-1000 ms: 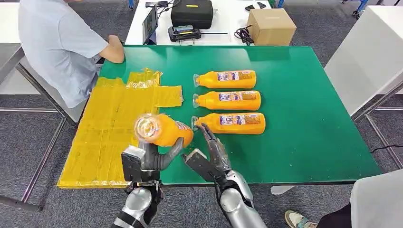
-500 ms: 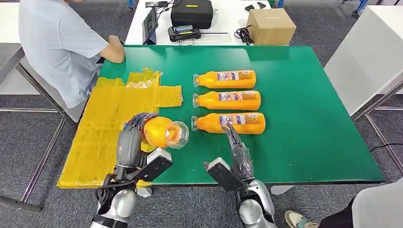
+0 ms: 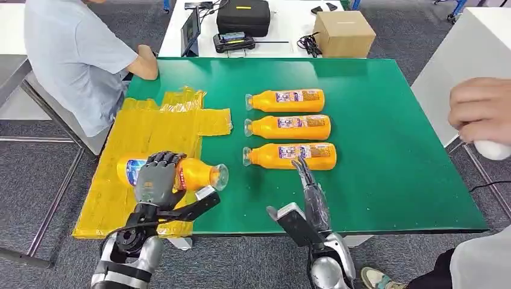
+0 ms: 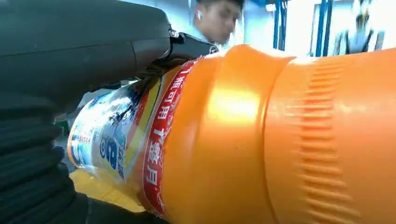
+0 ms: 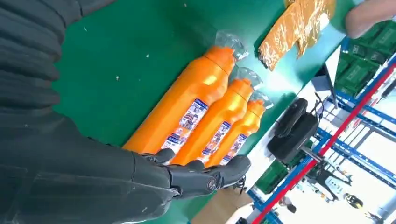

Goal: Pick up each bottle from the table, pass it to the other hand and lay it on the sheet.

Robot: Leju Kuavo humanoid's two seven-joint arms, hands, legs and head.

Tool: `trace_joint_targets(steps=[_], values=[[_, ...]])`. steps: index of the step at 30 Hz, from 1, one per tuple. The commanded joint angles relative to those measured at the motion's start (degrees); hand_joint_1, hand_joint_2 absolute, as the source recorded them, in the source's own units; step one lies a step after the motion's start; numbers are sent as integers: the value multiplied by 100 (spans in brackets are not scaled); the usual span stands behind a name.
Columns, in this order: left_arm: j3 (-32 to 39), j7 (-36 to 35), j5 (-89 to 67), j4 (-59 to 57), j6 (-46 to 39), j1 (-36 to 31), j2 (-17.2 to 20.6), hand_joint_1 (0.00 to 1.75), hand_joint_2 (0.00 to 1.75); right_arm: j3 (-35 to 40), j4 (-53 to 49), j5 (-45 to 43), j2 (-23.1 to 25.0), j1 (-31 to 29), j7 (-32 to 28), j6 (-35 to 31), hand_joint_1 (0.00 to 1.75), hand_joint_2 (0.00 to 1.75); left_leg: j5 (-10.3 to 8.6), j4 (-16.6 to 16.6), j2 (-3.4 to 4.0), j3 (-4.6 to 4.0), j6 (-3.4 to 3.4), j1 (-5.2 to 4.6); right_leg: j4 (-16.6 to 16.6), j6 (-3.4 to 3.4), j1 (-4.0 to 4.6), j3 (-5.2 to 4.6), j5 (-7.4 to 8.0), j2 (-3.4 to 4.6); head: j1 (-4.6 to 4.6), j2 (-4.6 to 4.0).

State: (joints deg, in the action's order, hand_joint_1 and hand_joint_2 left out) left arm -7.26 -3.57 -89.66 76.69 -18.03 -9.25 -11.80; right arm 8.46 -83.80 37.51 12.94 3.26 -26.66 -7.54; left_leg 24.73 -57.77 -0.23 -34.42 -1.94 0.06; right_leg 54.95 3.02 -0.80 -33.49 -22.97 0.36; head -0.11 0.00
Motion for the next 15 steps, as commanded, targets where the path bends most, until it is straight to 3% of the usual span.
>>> trace_joint_targets(steps=[1, 10, 13, 15], values=[[-1255, -835, -34, -2575, 67, -1332, 903, 175, 175, -214, 472, -77, 59, -267, -96, 126, 0, 175, -4, 9, -14, 16, 8, 2, -6, -9, 2, 19, -3, -17, 2, 0], [-1961, -1378, -34, -4216, 32, -2148, 1035, 175, 175, -108, 772, -134, 50, -455, -161, 158, 0, 175, -1, 5, -1, 13, 7, 5, -2, -9, 5, 17, -1, -3, 2, 0], [-2057, -1489, -34, -4332, -22, -2212, 1054, 157, 175, -96, 817, -137, 48, -467, -164, 164, 0, 175, -1, 6, -1, 17, 8, 5, -2, -10, 5, 22, -2, -4, 0, 0], [-1873, -1443, -34, -4441, 114, -2230, 976, 157, 175, -111, 838, -155, 53, -447, -178, 146, 0, 175, 2, 6, 1, 26, 10, 6, -2, -13, 7, 31, -2, -1, 2, 0]])
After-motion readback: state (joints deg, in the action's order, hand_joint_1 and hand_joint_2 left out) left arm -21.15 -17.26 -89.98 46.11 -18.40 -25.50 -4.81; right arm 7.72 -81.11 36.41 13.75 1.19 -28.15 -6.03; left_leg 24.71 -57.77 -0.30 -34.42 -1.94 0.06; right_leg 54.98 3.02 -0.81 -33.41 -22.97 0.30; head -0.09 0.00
